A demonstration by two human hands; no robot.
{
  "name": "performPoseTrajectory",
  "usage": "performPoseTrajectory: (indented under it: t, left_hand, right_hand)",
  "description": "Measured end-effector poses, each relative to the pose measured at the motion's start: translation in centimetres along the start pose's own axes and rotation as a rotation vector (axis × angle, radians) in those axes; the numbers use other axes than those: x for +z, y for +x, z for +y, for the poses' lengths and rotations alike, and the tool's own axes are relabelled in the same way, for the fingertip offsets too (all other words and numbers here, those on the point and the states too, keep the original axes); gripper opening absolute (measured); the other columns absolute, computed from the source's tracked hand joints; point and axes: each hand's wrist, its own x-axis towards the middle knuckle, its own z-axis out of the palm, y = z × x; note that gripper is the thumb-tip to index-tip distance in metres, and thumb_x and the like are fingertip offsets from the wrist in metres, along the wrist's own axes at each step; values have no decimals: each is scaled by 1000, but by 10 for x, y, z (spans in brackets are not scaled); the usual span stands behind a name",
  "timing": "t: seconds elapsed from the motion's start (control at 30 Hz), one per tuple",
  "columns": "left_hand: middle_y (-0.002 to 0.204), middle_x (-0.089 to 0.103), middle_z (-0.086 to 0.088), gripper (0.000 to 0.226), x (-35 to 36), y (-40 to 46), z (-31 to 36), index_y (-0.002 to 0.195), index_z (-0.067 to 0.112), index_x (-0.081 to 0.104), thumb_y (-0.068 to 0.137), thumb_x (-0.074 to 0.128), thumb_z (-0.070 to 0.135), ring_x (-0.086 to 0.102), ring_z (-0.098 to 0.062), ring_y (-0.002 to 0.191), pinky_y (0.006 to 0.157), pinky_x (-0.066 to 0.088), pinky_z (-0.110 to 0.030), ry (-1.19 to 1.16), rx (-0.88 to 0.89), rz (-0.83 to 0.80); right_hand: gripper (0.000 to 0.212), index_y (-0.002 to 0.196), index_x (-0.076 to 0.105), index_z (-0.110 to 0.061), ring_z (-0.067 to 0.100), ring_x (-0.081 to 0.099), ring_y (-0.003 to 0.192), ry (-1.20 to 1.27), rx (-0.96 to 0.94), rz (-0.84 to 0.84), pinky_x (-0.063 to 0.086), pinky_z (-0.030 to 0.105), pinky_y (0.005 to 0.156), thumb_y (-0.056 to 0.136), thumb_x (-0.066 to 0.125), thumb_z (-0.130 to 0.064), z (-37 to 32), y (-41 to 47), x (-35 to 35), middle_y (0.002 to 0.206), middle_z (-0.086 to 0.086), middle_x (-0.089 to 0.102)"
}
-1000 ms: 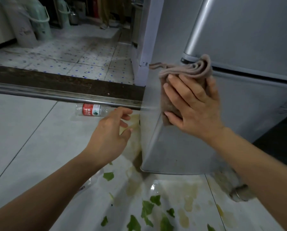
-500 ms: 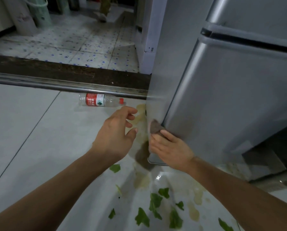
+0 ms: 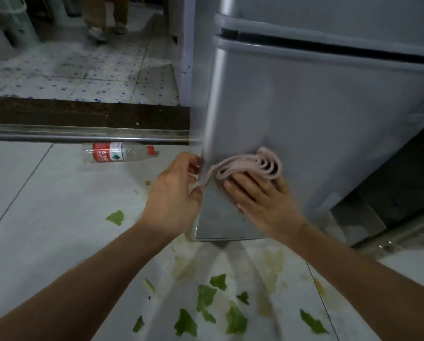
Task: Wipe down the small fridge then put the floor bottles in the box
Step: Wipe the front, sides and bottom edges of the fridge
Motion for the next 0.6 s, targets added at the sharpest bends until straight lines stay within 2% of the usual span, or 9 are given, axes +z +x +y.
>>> performPoseTrajectory:
  t: [0.1, 0.17, 0.2, 0.27, 0.33, 0.4, 0.53, 0.6]
  left_hand:
    - [96, 58, 9, 32, 11, 3, 3, 99, 29, 41, 81, 67, 21, 58, -11, 87, 73, 45, -26, 43, -19, 51]
    - [97, 58, 9, 30, 15, 6, 5, 98, 30, 40, 83, 66, 28, 59, -14, 87, 76, 51, -33, 72, -89, 85]
    - [98, 58, 8, 29, 16, 7, 6, 98, 30, 40, 83, 65, 30, 59, -15, 88, 78, 52, -37, 87, -113, 95]
    - [96, 59, 8, 28, 17, 6, 7, 98, 28, 41, 83, 64, 30, 59, -15, 88, 78, 52, -38, 94, -110, 108]
    - [93, 59, 7, 27, 17, 5, 8, 96, 27, 41, 83, 64, 29, 59, -16, 87, 76, 51, -36, 85, -86, 121]
    - [93, 58, 6, 27, 18, 4, 8, 96, 26, 40, 84, 64, 27, 59, -16, 86, 75, 49, -34, 86, -91, 130]
    - [93, 57, 7, 26, 20, 3, 9, 95, 27, 39, 85, 63, 26, 57, -14, 85, 73, 45, -32, 76, -109, 134]
    - [90, 55, 8, 26, 20, 3, 9, 94, 26, 39, 85, 64, 25, 57, -15, 84, 71, 42, -31, 75, -100, 132]
  right_hand:
    - [65, 137, 47, -18, 19, 35, 132, -20, -154, -171, 36, 47, 106, 76, 68, -15, -13, -42, 1, 144, 0, 38]
    - [73, 137, 45, -17, 16, 32, 132, -71, -223, -268, 33, 44, 109, 70, 73, -19, -13, -54, -6, 144, 1, 33]
    - [68, 136, 43, -17, 15, 32, 131, -83, -207, -243, 29, 45, 112, 74, 70, -18, -11, -53, -9, 141, 0, 32]
    - [43, 128, 45, -18, 14, 38, 125, -65, -82, -57, 19, 43, 114, 87, 56, -13, 1, -41, -13, 133, -1, 37]
    - [22, 117, 52, -15, 19, 45, 117, -6, 146, 133, 19, 41, 114, 97, 44, -12, 24, -23, -21, 124, 2, 44]
    - [20, 112, 57, -11, 25, 46, 117, 3, 305, 237, 25, 44, 112, 93, 54, -9, 39, -14, -29, 123, 6, 47]
    - [28, 114, 51, -11, 32, 47, 110, 57, 502, 224, 41, 46, 101, 87, 59, -9, 19, -27, -17, 121, 11, 43]
    - [34, 114, 47, -10, 31, 46, 106, 112, 482, 145, 46, 46, 92, 82, 61, -10, 3, -47, -9, 119, 11, 41]
